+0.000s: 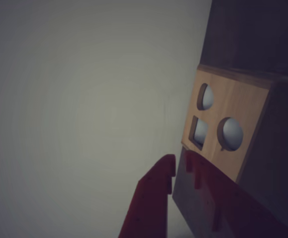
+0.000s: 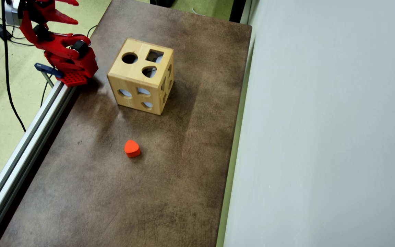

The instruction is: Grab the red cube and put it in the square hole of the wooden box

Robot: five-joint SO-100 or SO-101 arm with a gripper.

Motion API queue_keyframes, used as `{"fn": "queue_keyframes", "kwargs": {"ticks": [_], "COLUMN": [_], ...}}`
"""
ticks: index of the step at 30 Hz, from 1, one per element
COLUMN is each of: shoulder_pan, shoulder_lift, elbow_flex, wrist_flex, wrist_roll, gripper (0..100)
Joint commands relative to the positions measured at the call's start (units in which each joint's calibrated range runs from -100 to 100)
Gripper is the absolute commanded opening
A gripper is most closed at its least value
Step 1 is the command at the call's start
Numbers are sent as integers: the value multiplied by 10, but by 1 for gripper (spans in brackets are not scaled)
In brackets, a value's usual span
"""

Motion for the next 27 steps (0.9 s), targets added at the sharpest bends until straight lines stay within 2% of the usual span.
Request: {"fn": "queue_keyframes", "kwargs": {"ticks": [1, 27], "shoulder_pan": [0, -5], "shoulder_lift": [3, -2], "elbow_flex": [34, 39], "wrist_flex": [1, -4], "wrist_roll": [0, 1], "gripper": [3, 3]}}
